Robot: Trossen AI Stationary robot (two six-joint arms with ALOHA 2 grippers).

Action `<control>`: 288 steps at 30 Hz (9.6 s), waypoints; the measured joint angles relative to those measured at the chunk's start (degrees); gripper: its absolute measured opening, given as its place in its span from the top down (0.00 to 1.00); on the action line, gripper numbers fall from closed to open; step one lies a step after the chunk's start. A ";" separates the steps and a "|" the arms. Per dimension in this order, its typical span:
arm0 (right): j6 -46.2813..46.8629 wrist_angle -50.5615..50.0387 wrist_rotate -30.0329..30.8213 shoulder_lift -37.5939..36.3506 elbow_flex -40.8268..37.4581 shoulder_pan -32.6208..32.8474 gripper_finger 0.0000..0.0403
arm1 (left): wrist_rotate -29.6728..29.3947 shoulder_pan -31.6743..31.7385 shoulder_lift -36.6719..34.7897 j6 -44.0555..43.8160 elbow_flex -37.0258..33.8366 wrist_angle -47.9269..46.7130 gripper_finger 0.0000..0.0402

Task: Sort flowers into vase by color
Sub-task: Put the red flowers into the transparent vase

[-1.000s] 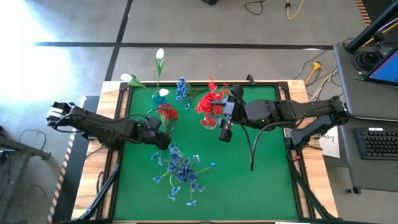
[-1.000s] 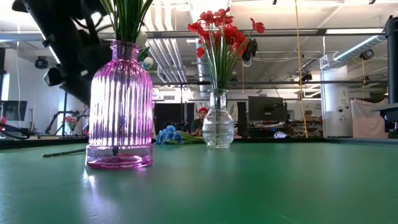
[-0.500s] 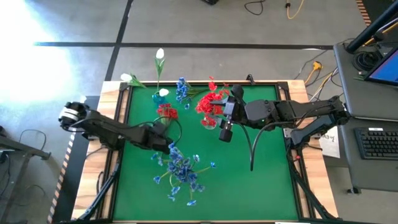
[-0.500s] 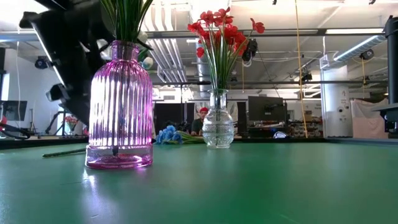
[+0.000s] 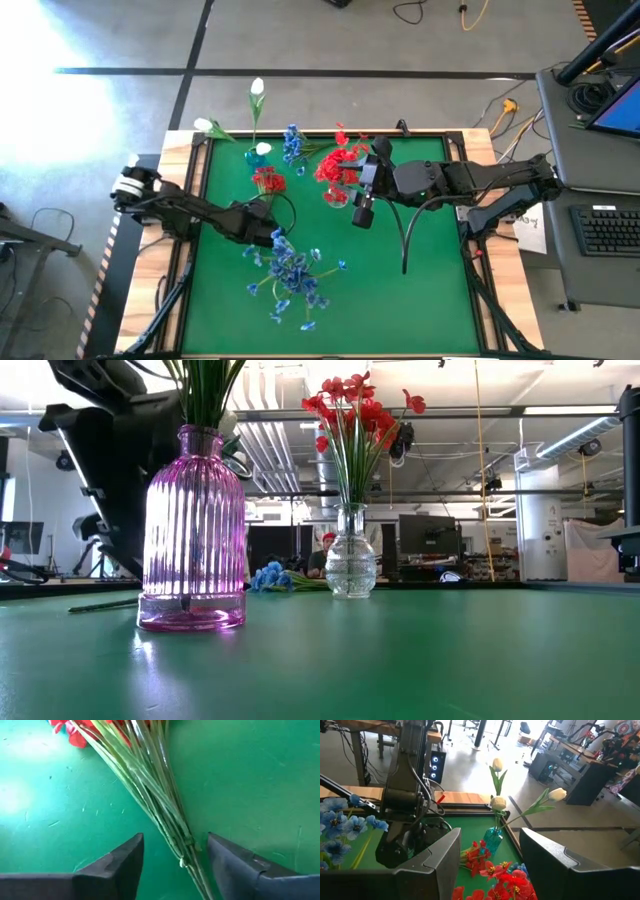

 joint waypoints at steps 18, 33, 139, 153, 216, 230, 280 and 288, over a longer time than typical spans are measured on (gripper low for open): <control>0.59 -0.87 -0.02 0.00 0.00 0.01 0.52 | 0.01 -0.22 1.89 -1.56 -0.61 -0.29 0.99; 1.90 -3.42 -0.03 0.00 0.00 0.00 0.52 | 3.56 -7.19 -18.25 0.95 -0.72 -9.98 1.00; 10.12 -7.84 -4.03 -6.49 -1.23 0.42 0.95 | 3.84 -7.04 -46.86 71.89 16.83 16.74 0.53; 27.02 -28.81 -0.23 -15.70 -1.33 4.17 0.96 | 2.14 -7.04 -49.26 69.03 16.81 12.20 0.54; 10.32 33.23 -19.12 -20.94 -48.00 -19.12 0.96 | -14.02 -7.04 -45.78 73.32 16.72 12.29 0.54; 7.85 35.76 -19.10 -13.11 -48.00 -19.12 0.96 | -14.02 -7.04 -45.50 73.38 16.72 12.27 0.54; 11.90 26.16 -19.10 -14.67 -47.95 -17.35 0.54 | -18.52 -7.04 -43.66 71.79 16.59 12.27 0.54; 15.54 19.88 -19.09 -17.56 -47.95 -17.35 0.54 | -18.52 -7.04 -43.86 70.77 16.59 12.25 0.54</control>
